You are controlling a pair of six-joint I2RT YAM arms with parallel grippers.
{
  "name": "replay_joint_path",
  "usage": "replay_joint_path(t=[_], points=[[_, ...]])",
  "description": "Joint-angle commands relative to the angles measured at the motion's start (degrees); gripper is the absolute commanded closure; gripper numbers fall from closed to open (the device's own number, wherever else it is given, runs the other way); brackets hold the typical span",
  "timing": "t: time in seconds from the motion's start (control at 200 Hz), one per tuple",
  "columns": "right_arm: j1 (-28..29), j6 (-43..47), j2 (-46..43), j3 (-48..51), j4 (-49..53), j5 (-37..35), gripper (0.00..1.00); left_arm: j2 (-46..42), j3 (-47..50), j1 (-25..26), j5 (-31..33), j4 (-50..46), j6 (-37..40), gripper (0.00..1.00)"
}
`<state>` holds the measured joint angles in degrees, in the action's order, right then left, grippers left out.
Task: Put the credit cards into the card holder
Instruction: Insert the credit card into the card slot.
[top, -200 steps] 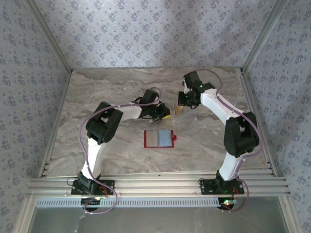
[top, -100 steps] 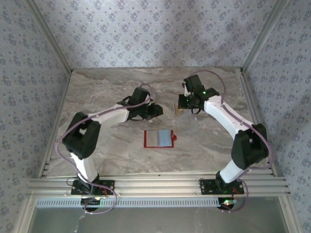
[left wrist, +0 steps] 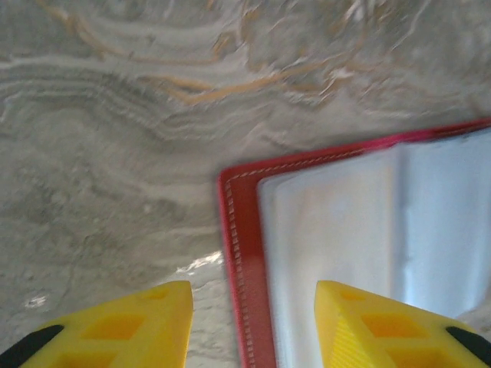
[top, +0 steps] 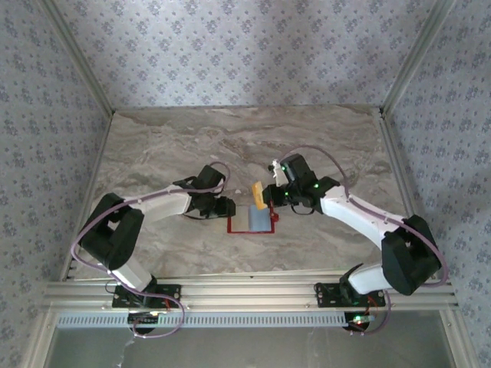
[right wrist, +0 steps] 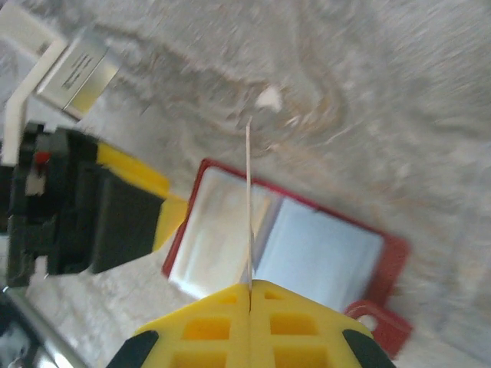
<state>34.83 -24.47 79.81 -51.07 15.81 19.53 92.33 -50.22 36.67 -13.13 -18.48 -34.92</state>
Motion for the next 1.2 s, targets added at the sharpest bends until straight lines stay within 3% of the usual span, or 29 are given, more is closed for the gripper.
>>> replay_joint_path(t=[0.0,0.505,1.194], points=[[0.2,-5.01,-1.88,4.05,-8.69,8.45,1.0,-2.03,0.69,0.57,2.23,-1.1,3.09,0.54],[-2.72,-18.05,3.0,14.5,-22.23,15.71,1.0,2.84,0.61,1.33,2.49,1.48,4.68,0.58],[-4.44,-20.0,7.64,16.54,-24.23,19.27,1.0,4.15,0.8,1.41,2.18,2.15,4.51,0.6]])
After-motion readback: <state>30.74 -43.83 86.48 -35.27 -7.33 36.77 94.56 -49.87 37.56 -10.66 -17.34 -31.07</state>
